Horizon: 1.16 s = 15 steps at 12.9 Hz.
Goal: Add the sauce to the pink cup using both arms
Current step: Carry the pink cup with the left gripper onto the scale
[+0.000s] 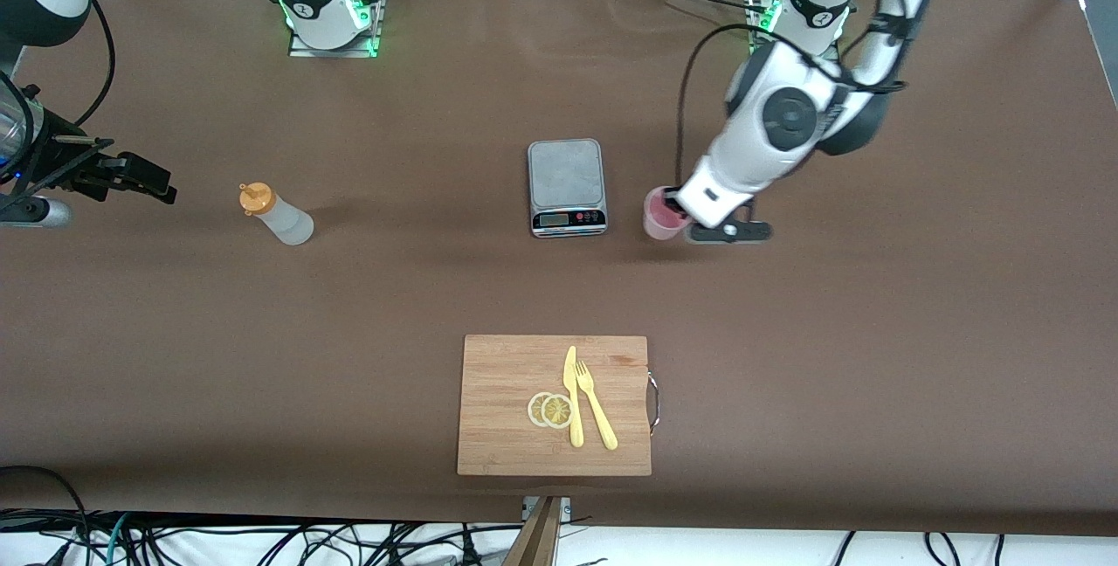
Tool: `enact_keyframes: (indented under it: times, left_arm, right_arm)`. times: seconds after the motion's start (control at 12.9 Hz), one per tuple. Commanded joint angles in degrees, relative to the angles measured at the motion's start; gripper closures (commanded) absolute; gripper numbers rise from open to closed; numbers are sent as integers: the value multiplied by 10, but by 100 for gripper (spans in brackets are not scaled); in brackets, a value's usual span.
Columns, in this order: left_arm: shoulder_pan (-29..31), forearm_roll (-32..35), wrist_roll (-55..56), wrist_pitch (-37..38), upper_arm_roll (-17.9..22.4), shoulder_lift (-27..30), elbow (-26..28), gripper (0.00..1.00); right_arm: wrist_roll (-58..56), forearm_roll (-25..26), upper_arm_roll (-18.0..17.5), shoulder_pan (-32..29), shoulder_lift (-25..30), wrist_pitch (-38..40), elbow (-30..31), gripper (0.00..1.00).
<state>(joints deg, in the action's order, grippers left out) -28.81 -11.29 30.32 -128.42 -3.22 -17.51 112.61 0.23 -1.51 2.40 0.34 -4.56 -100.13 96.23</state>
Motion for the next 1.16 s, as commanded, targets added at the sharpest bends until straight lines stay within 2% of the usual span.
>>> enact_keyframes:
  times: [0.0,0.16,0.31,0.78,1.09]
  left_arm:
    - [-72,-23,48,7,9,-42,-44,100]
    - [-105,-59,78,1,3,-45,-45,100]
    - [-145,-63,106,-11,1,-46,-40,100]
    - [-178,-55,118,-32,-6,-60,-32,100]
    - [-177,-44,117,-32,-3,-72,-32,100]
  right_arm:
    - [-5,3,-2,-3,8,12,-1,0]
    - [-5,3,-2,-3,10,21,0,0]
    - [-5,3,-1,-3,13,47,1,0]
    - [-4,5,-9,4,22,56,-7,0]
    - [-4,4,-7,9,22,58,-6,0]
